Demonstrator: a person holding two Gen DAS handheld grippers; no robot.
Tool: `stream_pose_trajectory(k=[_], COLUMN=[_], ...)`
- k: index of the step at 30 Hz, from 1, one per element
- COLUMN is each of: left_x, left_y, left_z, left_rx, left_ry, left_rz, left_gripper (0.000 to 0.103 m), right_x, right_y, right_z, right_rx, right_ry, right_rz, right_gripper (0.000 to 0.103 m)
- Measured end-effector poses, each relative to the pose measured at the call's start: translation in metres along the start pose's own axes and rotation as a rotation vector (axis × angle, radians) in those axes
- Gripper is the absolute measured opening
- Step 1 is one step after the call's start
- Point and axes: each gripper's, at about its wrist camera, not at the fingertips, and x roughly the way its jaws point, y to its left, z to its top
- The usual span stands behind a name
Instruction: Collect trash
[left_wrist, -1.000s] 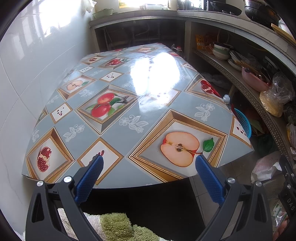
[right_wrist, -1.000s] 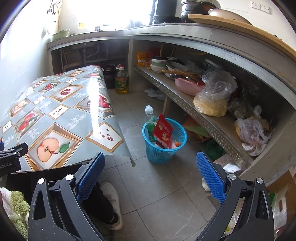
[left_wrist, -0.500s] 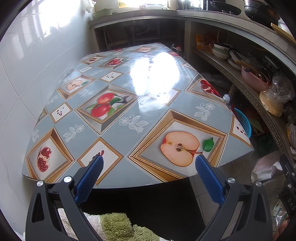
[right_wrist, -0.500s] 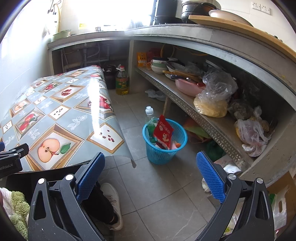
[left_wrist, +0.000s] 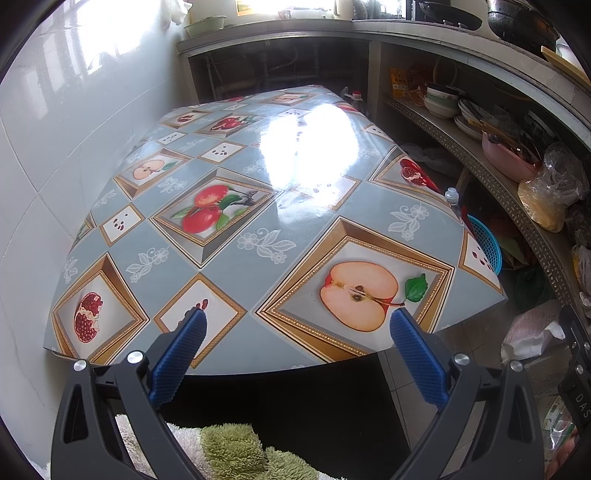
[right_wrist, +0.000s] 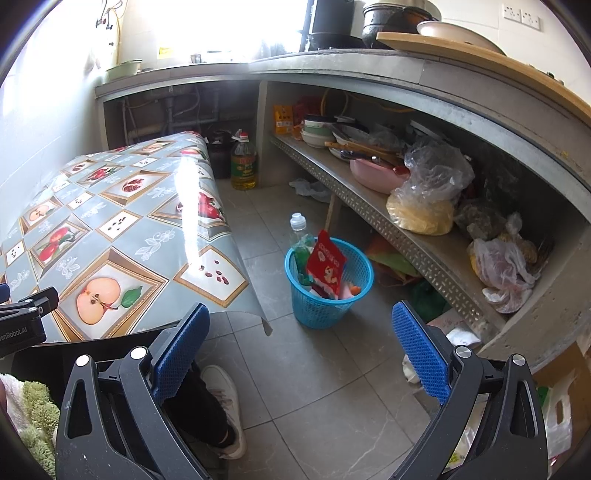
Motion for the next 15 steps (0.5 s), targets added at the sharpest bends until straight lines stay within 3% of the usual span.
stream_pose_trajectory(k=[15], left_x=[0.0], left_y=[-0.0001], left_z=[0.0003], left_rx=[0.002], left_ry=[-0.001], left_rz=[-0.001], left_gripper=[0.098], right_x=[-0.0001], right_y=[0.0026], right_z=[0.0018], right_rx=[0.001], right_ry=[0.0], right_rz=[-0.001], right_gripper=[0.095])
